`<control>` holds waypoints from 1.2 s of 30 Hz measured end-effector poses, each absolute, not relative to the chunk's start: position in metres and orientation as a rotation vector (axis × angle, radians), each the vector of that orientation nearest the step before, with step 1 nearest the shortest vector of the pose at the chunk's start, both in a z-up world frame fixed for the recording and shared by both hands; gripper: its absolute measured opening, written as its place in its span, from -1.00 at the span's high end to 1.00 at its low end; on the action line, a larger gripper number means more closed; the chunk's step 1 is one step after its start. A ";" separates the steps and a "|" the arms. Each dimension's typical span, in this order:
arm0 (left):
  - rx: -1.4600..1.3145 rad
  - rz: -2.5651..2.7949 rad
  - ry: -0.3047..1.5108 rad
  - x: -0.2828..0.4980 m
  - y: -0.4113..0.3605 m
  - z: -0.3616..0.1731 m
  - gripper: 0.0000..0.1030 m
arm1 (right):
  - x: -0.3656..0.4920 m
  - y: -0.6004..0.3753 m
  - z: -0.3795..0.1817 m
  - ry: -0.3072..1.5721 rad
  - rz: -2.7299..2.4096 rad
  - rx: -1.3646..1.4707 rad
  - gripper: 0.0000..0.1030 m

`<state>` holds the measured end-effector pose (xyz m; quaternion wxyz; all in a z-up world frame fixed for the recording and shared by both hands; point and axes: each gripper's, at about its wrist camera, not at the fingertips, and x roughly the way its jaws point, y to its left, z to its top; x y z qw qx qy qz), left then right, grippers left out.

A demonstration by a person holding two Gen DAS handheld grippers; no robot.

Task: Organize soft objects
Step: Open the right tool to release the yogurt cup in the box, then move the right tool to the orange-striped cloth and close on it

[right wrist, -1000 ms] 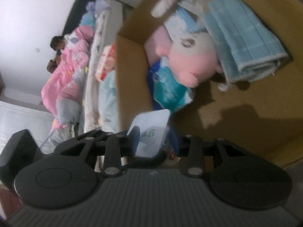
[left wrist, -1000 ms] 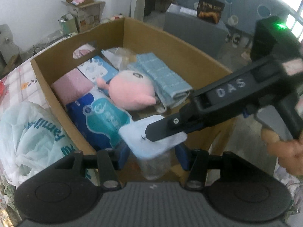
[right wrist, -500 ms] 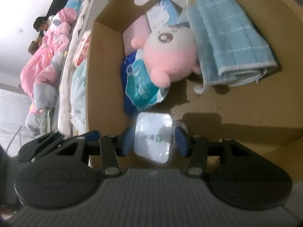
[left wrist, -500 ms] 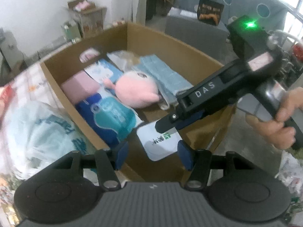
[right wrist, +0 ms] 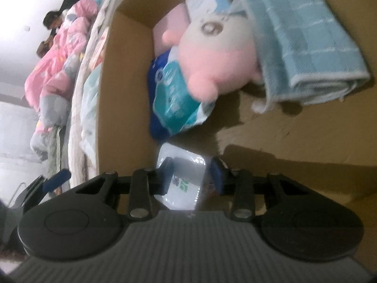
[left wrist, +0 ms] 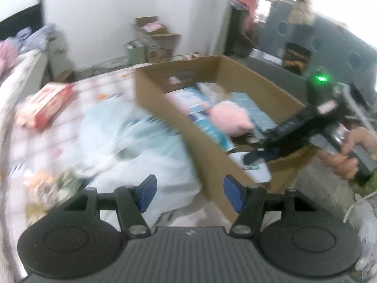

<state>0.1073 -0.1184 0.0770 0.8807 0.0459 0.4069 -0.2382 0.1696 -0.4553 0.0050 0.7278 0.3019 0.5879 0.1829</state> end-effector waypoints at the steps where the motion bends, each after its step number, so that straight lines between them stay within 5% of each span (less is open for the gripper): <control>1: 0.078 -0.479 0.855 0.106 -0.109 0.074 -0.25 | 0.167 -0.453 0.005 1.299 0.408 0.662 0.35; 5: 0.035 -0.391 0.849 0.100 -0.080 0.063 -0.25 | 0.164 -0.445 0.011 1.286 0.415 0.619 0.28; 9: -0.006 -0.306 0.817 0.091 -0.054 0.060 -0.34 | 0.159 -0.440 0.034 1.220 0.392 0.539 -0.40; 11: -0.012 -0.271 0.791 0.085 -0.041 0.062 -0.36 | 0.157 -0.438 0.052 1.160 0.366 0.484 -0.49; 21: -0.072 -0.111 0.742 0.087 0.013 0.055 -0.38 | 0.165 -0.359 0.136 0.926 0.545 0.389 -0.49; 30: -0.067 -0.067 0.715 0.134 0.033 0.038 -0.33 | 0.243 -0.181 0.130 1.109 0.817 0.287 -0.46; 36: -0.127 -0.094 0.792 0.176 0.051 0.012 -0.15 | 0.306 -0.087 0.073 1.301 0.792 0.174 -0.32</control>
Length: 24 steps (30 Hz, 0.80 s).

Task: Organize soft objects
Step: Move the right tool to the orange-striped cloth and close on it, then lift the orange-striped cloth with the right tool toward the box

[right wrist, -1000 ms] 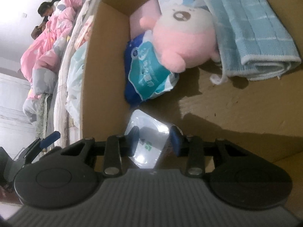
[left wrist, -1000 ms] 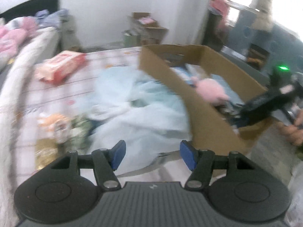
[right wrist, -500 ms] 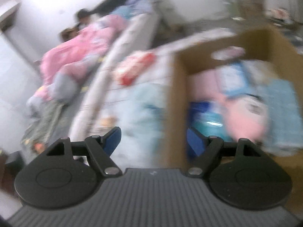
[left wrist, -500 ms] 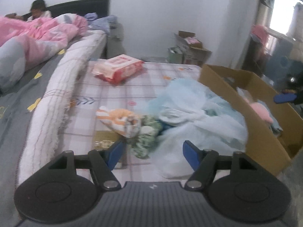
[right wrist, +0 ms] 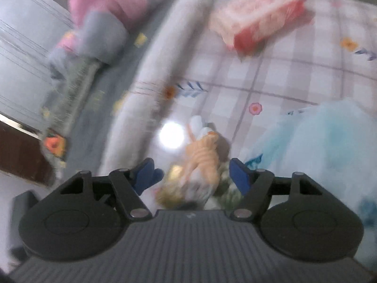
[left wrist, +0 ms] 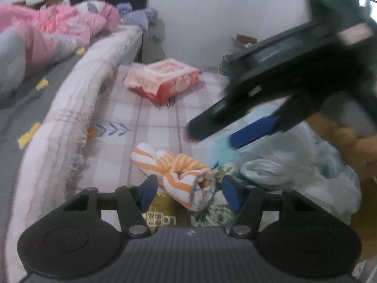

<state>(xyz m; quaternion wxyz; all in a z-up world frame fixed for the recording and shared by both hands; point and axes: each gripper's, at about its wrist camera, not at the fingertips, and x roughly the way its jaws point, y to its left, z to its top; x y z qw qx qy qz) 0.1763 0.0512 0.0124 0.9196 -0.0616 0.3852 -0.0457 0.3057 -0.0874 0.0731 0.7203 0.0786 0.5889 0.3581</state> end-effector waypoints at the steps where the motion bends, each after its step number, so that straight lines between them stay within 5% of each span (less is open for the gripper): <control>1: -0.135 -0.098 0.801 0.180 0.053 0.009 -0.14 | 0.313 -0.077 0.064 1.326 0.788 0.152 -0.32; 7: -0.191 -0.123 0.845 0.192 0.062 -0.009 -0.11 | 0.328 -0.044 0.022 1.421 0.788 0.076 -0.23; 11: -0.234 -0.137 0.863 0.196 0.066 -0.015 -0.09 | 0.328 -0.040 0.014 1.451 0.816 0.098 0.14; 24: -0.188 -0.122 0.766 0.175 0.059 0.035 -0.08 | 0.309 -0.051 0.058 1.315 0.859 0.189 0.19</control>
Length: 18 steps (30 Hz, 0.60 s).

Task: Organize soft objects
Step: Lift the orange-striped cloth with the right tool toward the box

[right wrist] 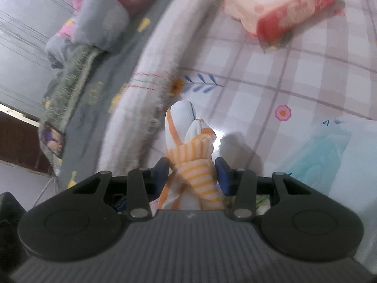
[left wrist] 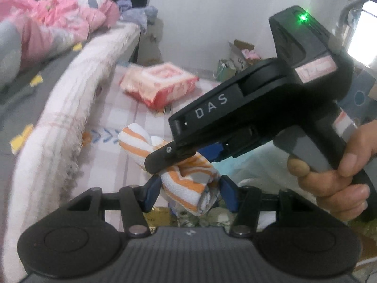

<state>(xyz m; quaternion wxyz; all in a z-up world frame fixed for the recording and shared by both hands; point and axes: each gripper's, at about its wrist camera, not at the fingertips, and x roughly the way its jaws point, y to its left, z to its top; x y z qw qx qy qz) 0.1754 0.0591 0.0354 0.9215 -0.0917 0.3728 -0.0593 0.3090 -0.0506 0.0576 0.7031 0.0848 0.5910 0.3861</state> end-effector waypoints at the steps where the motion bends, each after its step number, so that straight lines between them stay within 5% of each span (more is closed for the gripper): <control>1: -0.180 -0.121 0.751 0.170 0.057 0.043 -0.08 | 0.305 -0.054 0.065 1.300 0.866 0.198 0.19; 18: -0.037 -0.363 0.605 0.122 -0.064 0.124 -0.17 | 0.220 -0.229 0.166 1.041 0.824 0.408 0.20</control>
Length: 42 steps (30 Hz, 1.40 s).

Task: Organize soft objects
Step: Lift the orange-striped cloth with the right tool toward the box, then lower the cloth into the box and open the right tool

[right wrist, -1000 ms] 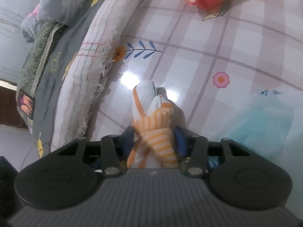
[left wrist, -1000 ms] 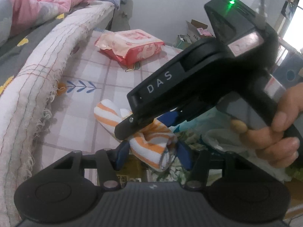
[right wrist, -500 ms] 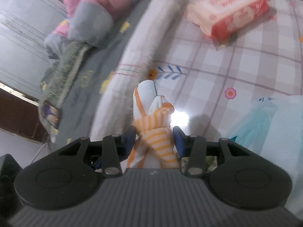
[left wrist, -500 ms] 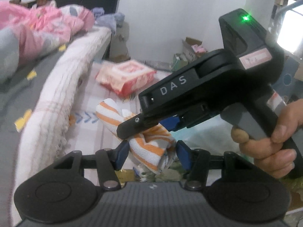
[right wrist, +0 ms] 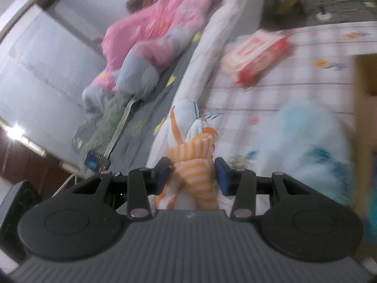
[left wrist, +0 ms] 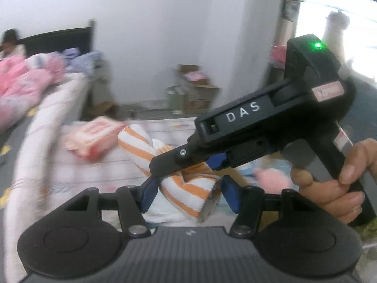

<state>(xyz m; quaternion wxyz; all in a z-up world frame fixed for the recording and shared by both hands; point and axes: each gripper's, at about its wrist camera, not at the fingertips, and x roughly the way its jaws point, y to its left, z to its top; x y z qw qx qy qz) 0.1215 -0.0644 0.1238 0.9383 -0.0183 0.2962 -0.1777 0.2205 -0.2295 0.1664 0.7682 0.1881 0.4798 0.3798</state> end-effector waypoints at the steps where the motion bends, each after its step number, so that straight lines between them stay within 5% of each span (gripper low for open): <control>1: -0.030 -0.393 0.606 0.122 -0.077 0.124 -0.17 | 0.215 -0.247 0.168 1.029 0.799 0.418 0.20; 14: 0.076 -0.690 0.703 0.121 -0.209 0.085 -0.22 | 0.143 -0.443 0.141 0.953 0.447 0.595 0.21; 29: 0.027 -0.513 0.733 0.125 -0.159 0.078 -0.22 | 0.171 -0.450 0.075 1.090 0.340 0.154 0.18; 34: 0.003 -0.462 0.749 0.120 -0.137 0.074 -0.22 | 0.181 -0.418 0.053 1.172 0.390 -0.054 0.00; 42: -0.028 -0.405 0.762 0.112 -0.106 0.067 -0.22 | 0.194 -0.429 0.053 1.101 0.313 0.016 0.03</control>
